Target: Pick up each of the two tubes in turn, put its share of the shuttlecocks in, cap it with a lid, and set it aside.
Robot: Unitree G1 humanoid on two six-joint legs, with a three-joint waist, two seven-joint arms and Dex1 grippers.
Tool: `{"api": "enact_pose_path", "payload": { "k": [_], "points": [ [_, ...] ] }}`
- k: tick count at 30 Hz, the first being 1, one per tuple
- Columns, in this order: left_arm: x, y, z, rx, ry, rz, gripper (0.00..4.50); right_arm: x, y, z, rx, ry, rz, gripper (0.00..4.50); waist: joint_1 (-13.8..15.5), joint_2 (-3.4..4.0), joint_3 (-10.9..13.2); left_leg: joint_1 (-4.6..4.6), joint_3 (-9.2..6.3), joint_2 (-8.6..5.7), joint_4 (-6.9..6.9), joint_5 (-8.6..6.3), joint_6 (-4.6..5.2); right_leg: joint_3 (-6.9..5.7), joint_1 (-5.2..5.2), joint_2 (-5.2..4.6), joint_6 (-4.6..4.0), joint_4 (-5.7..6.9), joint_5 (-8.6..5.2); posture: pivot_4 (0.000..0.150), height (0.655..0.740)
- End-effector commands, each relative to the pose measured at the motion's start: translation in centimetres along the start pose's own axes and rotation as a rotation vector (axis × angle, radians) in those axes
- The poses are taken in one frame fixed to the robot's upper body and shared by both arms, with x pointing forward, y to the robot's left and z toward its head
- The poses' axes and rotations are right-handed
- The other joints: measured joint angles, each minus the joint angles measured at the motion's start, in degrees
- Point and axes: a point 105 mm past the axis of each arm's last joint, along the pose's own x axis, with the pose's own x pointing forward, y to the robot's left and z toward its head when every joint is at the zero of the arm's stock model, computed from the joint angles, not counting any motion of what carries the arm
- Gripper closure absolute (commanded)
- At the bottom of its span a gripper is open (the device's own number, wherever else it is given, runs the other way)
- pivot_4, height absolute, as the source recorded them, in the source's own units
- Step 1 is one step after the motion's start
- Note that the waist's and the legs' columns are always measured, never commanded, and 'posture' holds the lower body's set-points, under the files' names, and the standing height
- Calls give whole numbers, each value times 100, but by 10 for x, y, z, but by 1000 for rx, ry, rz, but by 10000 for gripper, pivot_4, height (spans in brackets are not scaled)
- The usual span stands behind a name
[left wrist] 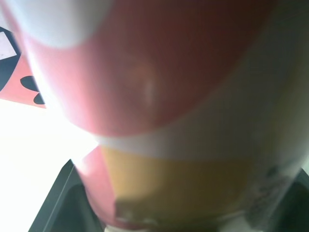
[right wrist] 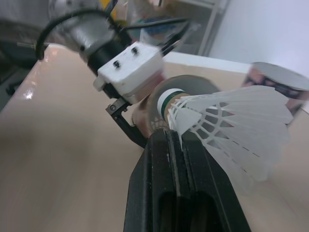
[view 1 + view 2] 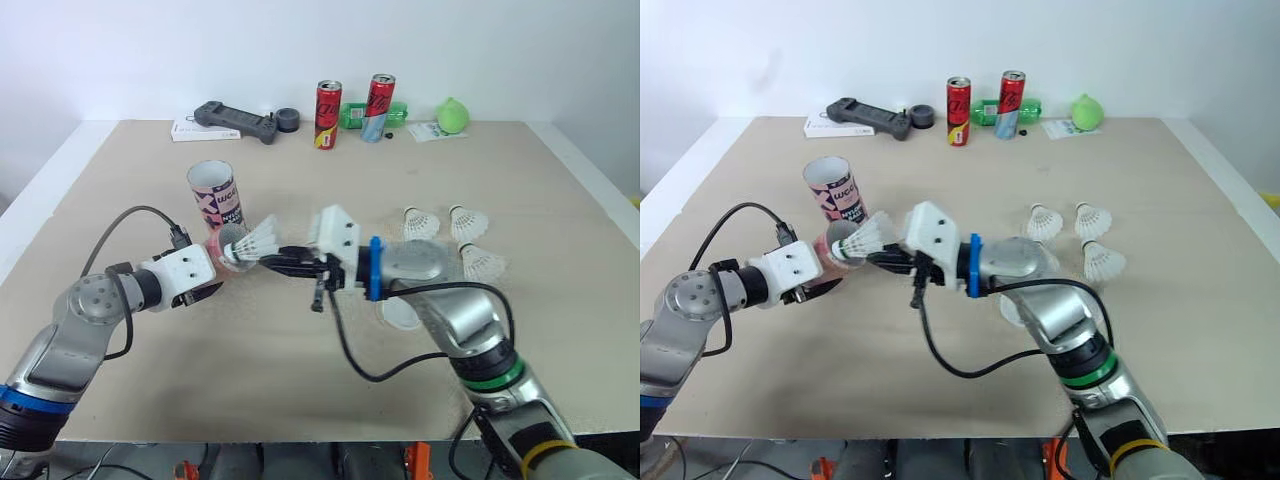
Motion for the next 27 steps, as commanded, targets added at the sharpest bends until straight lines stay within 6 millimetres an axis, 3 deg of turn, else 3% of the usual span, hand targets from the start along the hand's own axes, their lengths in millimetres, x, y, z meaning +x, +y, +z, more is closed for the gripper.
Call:
{"api": "enact_pose_path", "payload": {
  "k": [1, 5, 7, 9, 11, 16, 20, 24, 27],
  "points": [
    [5, -14, -14, -40, 48, -60, 14653, 3, -3, 15, -55, -47, -11, 41728, 8, -2, 0, -1, -1, 0, 0, 0, 0, -1, 0, 0, 2, 0, 1, 1500, 7400],
    [5, -17, -14, -42, 49, -65, 14653, -5, -4, 22, 20, -113, -49, 27502, 8, -2, -1, -2, -1, -1, 0, 0, -1, 0, 3, -1, 20, 0, 8, 1500, 7400],
    [4, -19, -14, -43, 47, -67, 14653, -16, -7, 27, 82, -167, -104, 17966, 10, -5, -3, -2, -4, 0, -1, 0, -1, -2, 6, 0, 20, 0, 8, 1500, 7400],
    [5, -19, -14, -44, 45, -68, 14653, -39, -13, 24, 154, -202, -228, 6993, 12, -7, -4, -6, -5, -2, -2, -1, -2, -2, 8, -2, 19, 0, 6, 1500, 7400],
    [5, -20, -15, -46, 45, -67, 14653, -59, -16, 16, 201, -196, -341, 535, 17, -11, -7, -7, -3, -3, -2, -4, -6, 0, 9, -3, 20, -1, 4, 1500, 7400],
    [7, -24, -14, -55, 36, -76, 14653, -99, -14, -11, 261, -103, -598, 535, 9, 1, -14, -6, -6, -3, -6, -6, -10, 0, 8, -1, 19, 0, -3, 1500, 7400],
    [11, -27, -12, -61, 24, -88, 14653, -141, -5, -48, 338, 72, -877, 535, 11, 7, -23, 0, -6, -3, -4, -6, -9, 1, 8, -1, 7, 0, -9, 1500, 7400],
    [16, -31, -11, -60, 12, -103, 14653, -157, 10, -67, 405, 178, -971, 535, 9, 13, -29, 1, -3, -19, 2, -6, -10, 9, 6, -16, 11, 0, -23, 1500, 7400],
    [18, -31, -10, -59, 8, -105, 14653, -164, 9, -77, 433, 229, -1040, 535, 6, 15, -32, 15, 3, -24, 3, -4, -7, 11, 7, -27, 18, 0, -17, 1500, 7400]
  ]
}}
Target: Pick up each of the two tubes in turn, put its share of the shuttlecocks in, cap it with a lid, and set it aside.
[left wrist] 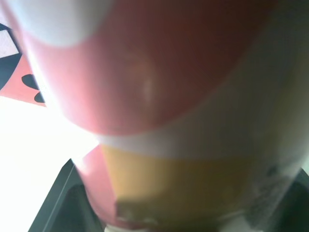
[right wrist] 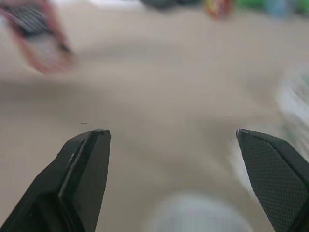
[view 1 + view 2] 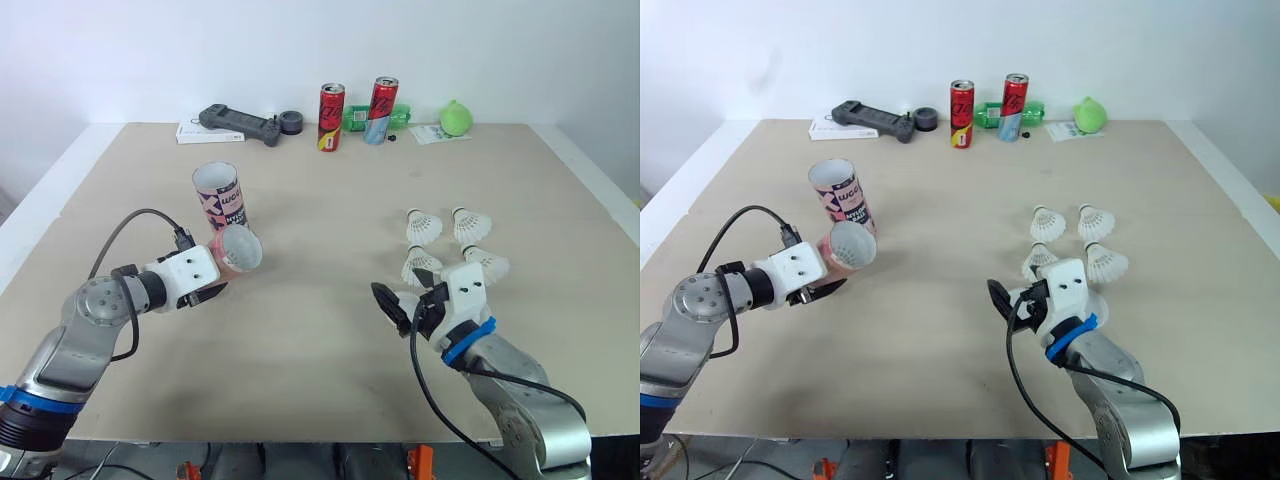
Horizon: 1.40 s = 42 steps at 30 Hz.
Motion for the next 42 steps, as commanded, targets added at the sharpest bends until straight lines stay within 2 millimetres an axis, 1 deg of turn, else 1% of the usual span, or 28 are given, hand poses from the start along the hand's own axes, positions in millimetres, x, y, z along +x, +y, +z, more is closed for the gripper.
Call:
{"api": "enact_pose_path", "payload": {
  "k": [1, 7, 12, 18, 19, 20, 21, 23, 24, 26, 27, 28, 34, 36, 37, 38, 40, 41, 42],
  "points": [
    [11, -24, -11, -40, 28, -95, 14653, -2, -8, 14, -9, -39, -84, 535, 0, -4, -2, 7, 0, 0, 0, 0, 0, -1, 3, -2, 1, 0, 2, 1500, 7400],
    [12, -25, -10, -39, 21, -97, 14653, 13, -19, 10, 32, -14, -147, 535, 10, -7, -8, 7, 4, -24, 1, 3, 5, -6, 7, -33, 10, 0, 3, 1500, 7400],
    [9, -23, -11, -42, 29, -83, 14653, 28, -32, 5, 78, 9, -210, 535, 7, -8, -9, 3, 3, -52, 1, 5, 9, -6, 14, -61, 27, -1, -9, 1500, 7400],
    [5, -25, -12, -51, 31, -76, 14653, 43, -43, 1, 121, 13, -275, 535, -6, -15, -14, -2, -3, -62, -2, 5, 9, -1, 31, -63, 41, -1, -22, 1500, 7400],
    [5, -25, -12, -52, 31, -75, 14653, 44, -46, 1, 128, 16, -287, 5385, -8, -15, -14, -6, -3, -62, -2, 5, 9, -1, 36, -63, 42, -1, -21, 1500, 7400],
    [5, -25, -11, -54, 30, -74, 14653, 45, -49, 0, 138, 17, -308, 7070, -8, -16, -14, -8, -3, -62, -3, 5, 9, -1, 35, -62, 44, -1, -21, 1500, 7400],
    [4, -25, -11, -55, 29, -73, 14653, 45, -52, 0, 145, 18, -323, 12782, -8, -16, -14, -8, -3, -62, -4, 5, 9, -1, 35, -62, 47, -1, -22, 1500, 7400],
    [4, -26, -11, -56, 29, -72, 14653, 46, -55, 0, 155, 21, -341, 20987, -8, -15, -14, -8, -4, -64, -9, 4, 8, -1, 35, -62, 58, -1, -21, 1500, 7400],
    [4, -26, -11, -56, 28, -72, 14653, 46, -57, 0, 162, 21, -353, 27319, -8, -15, -14, -9, -5, -65, -12, 3, 8, -1, 35, -62, 66, -1, -19, 1500, 7400],
    [4, -26, -11, -58, 28, -71, 14653, 46, -60, 3, 177, 13, -372, 35398, -8, -15, -14, -9, -6, -66, -13, 1, 8, -1, 35, -62, 67, -1, -21, 1500, 7400],
    [4, -26, -11, -59, 29, -72, 14653, 46, -62, 5, 180, 7, -380, 40291, -8, -15, -14, -9, -6, -66, -14, 1, 8, -1, 35, -62, 67, -1, -22, 1500, 7400],
    [4, -26, -11, -60, 29, -73, 14653, 46, -62, 6, 186, 4, -380, 42710, -9, -15, -14, -9, -7, -65, -15, 1, 9, -1, 34, -61, 68, -1, -22, 1500, 7400],
    [5, -27, -12, -58, 28, -80, 14653, 39, -59, 8, 175, 11, -351, 42710, -10, -15, -14, -9, -7, -66, -14, 1, 9, -1, 35, -62, 67, -1, -22, 1500, 7400],
    [5, -26, -11, -58, 27, -83, 14653, 33, -57, 16, 165, 5, -318, 42710, -9, -15, -14, -9, -7, -66, -15, 0, 9, -1, 35, -62, 67, -1, -22, 1500, 7400],
    [5, -26, -11, -58, 27, -85, 14653, 30, -52, 23, 153, -4, -269, 42710, -8, -14, -14, -10, -8, -66, -15, 0, 9, -1, 35, -62, 68, -1, -23, 1500, 7400],
    [6, -27, -11, -58, 27, -88, 14653, 27, -46, 30, 135, -9, -208, 42710, -8, -14, -13, -10, -7, -66, -14, 0, 9, -1, 35, -62, 68, -1, -23, 1500, 7400],
    [7, -27, -11, -56, 28, -93, 14653, 20, -26, 52, 61, -68, -33, 42710, -8, -13, -12, -11, -7, -66, -13, 1, 9, -1, 36, -63, 66, -1, -23, 1500, 7400],
    [7, -27, -11, -53, 28, -96, 14653, 17, -6, 66, 28, -115, 108, 42710, -8, -13, -12, -12, -7, -67, -13, 1, 9, -1, 36, -64, 60, -1, -27, 1500, 7400],
    [8, -27, -10, -52, 28, -98, 14653, 14, 9, 75, -3, -144, 218, 42710, -8, -13, -12, -11, -7, -67, -12, 1, 9, -1, 36, -64, 53, -1, -31, 1500, 7400]
  ]
}}
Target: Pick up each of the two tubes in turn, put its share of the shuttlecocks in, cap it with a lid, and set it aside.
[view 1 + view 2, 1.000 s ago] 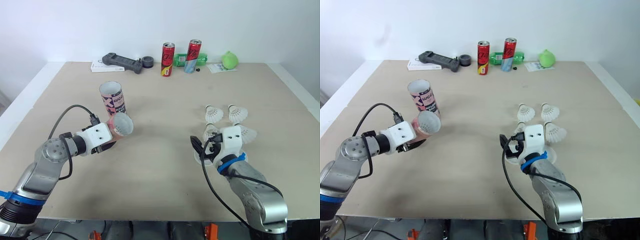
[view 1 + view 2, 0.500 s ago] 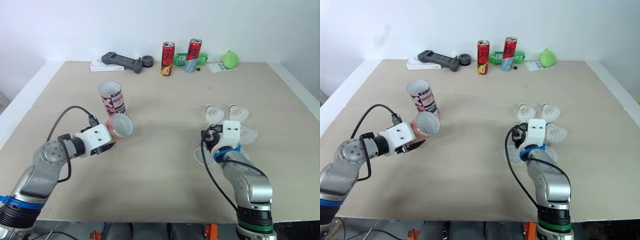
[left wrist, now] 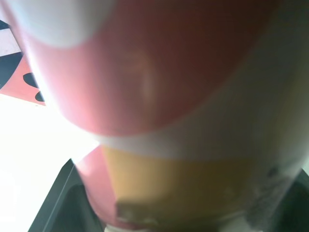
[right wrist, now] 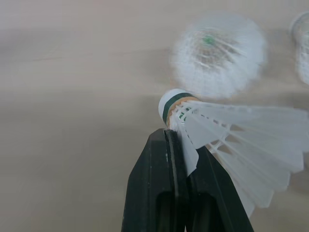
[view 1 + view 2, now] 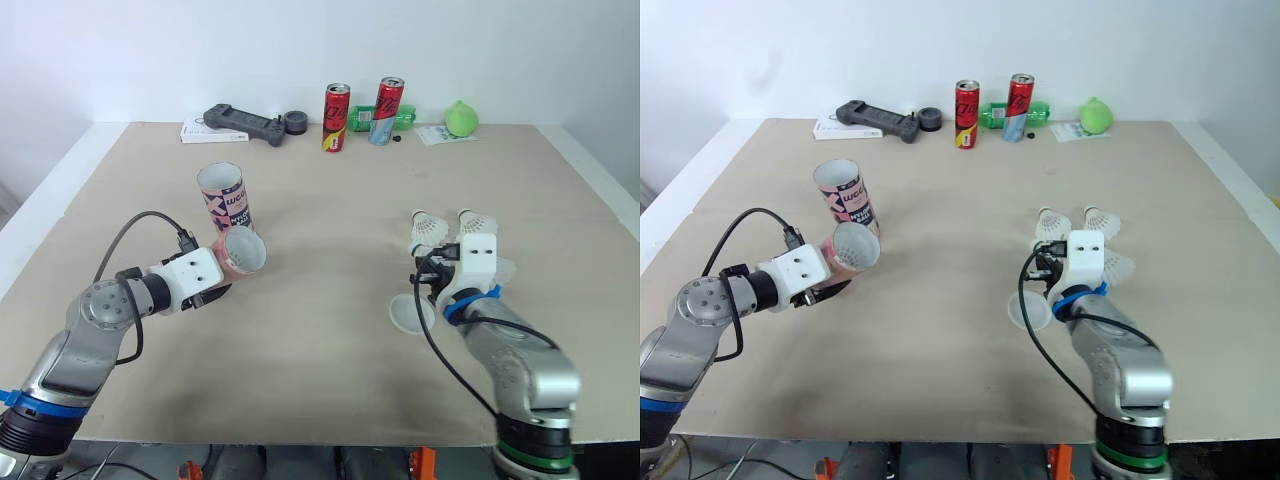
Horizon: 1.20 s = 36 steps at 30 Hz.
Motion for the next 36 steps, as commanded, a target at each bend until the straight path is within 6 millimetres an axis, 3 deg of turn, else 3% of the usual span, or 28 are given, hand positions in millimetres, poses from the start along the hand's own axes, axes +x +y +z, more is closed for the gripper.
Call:
{"api": "enact_pose_path", "payload": {
  "k": [1, 4, 7, 16, 21, 23, 29, 34, 36],
  "points": [
    [8, -22, -15, -40, 51, -102, 14653, -23, 63, 51, -118, -194, 422, 42710, 0, 0, 0, 2, -1, 0, 0, 0, 0, 0, 2, 1, -5, 0, -3, 1500, 7400],
    [10, -21, -14, -32, 52, -115, 14653, -30, 95, 65, -203, -238, 656, 42710, -2, -1, 0, 13, -11, 2, 0, 0, 3, -11, 12, 4, -11, 0, -5, 1500, 7400],
    [12, -21, -12, -22, 51, -124, 14653, -25, 114, 63, -303, -222, 782, 42710, 5, -7, -2, 13, -12, 0, 9, 2, 5, -13, 12, 0, -9, 0, -2, 1500, 7400],
    [20, -17, -5, -4, 38, -136, 14653, 18, 174, 38, -531, -218, 966, 42710, 33, -11, -4, 14, -16, -12, 14, 7, 12, -22, 2, -11, -4, -8, 2, 1500, 7400],
    [19, -18, -4, -3, 39, -138, 14653, 26, 201, 29, -568, -236, 1018, 42710, 19, -14, -6, 12, -15, -13, 18, 7, 12, -21, 6, -13, 0, -8, 5, 1500, 7400],
    [18, -19, -4, -6, 40, -139, 14653, 23, 206, 32, -544, -247, 1036, 40479, 6, -16, -7, 20, -16, -7, 17, 7, 12, -22, 8, -7, -5, -6, 9, 1500, 7400],
    [16, -21, -6, -18, 44, -142, 14653, 13, 195, 61, -471, -280, 1064, 17369, 9, -17, -7, 12, -18, 2, 17, 9, 15, -24, 16, 1, -22, -2, 23, 1500, 7400],
    [18, -21, -3, -18, 37, -138, 14653, 11, 186, 82, -496, -303, 1086, 17369, 18, -17, -7, 4, -19, -10, 14, 6, 11, -20, 1, -7, -23, -7, 23, 1500, 7400],
    [18, -20, -3, -17, 35, -137, 14653, 14, 182, 93, -508, -318, 1079, 23275, 18, -15, -6, 4, -20, -9, 14, 7, 11, -21, 1, -5, -22, -6, 22, 1500, 7400]
  ]
}}
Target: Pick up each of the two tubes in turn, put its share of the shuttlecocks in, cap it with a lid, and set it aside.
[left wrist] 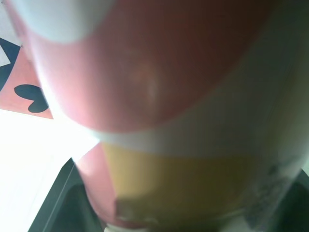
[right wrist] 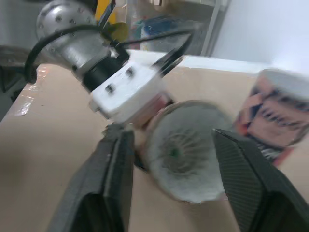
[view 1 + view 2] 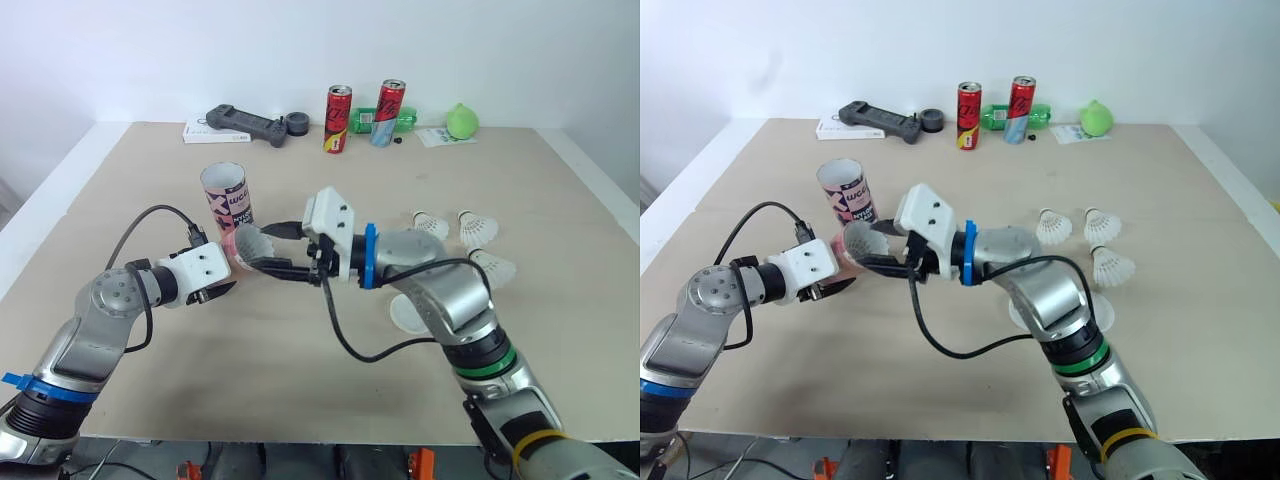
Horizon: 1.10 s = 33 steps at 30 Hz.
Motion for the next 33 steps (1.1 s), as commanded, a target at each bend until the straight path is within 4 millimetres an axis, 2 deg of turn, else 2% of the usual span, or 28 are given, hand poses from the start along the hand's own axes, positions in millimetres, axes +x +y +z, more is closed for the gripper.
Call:
{"api": "enact_pose_path", "payload": {
  "k": [1, 4, 5, 13, 17, 21, 26, 28, 33],
  "points": [
    [10, -23, -7, -42, 17, -95, 14653, -7, -15, 30, -80, -56, 4, 26208, -1, 2, 1, 0, 0, 0, 0, 0, 0, 0, 1, 0, 0, 0, -1, 1500, 7400],
    [11, -23, -8, -43, 17, -91, 14653, -2, -28, 33, -174, 0, 39, 41521, 0, 2, 1, 3, 1, 0, 2, 1, 1, -1, -5, -1, 12, 0, -7, 1500, 7400],
    [11, -23, -8, -44, 17, -90, 14653, 3, -28, 30, -201, 33, 74, 44641, 0, 2, 1, 3, 2, -1, 2, 1, 1, 0, -5, -2, 12, 0, -7, 1500, 7400],
    [9, -24, -7, -54, 18, -71, 14653, 49, -21, -23, -440, 324, 296, 44641, 9, 4, 2, 1, 1, -6, 0, 0, 1, -1, -6, -6, 6, 0, -13, 1500, 7400],
    [6, -25, -8, -61, 23, -59, 14653, 75, -16, -34, -543, 363, 356, 44641, -2, 4, 2, 1, 5, -5, -3, 0, 0, -1, -10, -5, 25, 1, 0, 1500, 7400],
    [5, -28, -8, -69, 26, -52, 14653, 91, -5, -36, -594, 360, 420, 44641, -5, 1, 1, 0, -2, -5, -6, -5, -8, -4, -8, -3, 1, 2, 8, 1500, 7400],
    [5, -29, -8, -76, 28, -48, 14653, 100, 3, -36, -628, 344, 460, 44641, -19, 4, 0, 24, -2, 8, -13, -8, -13, -10, -3, 10, -8, 7, 4, 1500, 7400],
    [5, -29, -8, -77, 29, -46, 14653, 100, 5, -33, -622, 322, 464, 44641, -22, 5, 0, 28, -2, 14, -13, -8, -13, -11, -3, 16, -8, 9, 4, 1500, 7400],
    [4, -29, -8, -79, 29, -42, 14653, 83, -10, -4, -557, 223, 419, 44641, -17, 4, 1, 14, -1, 13, -10, -8, -12, -10, -4, 12, -7, 9, 9, 1500, 7400]
  ]
}}
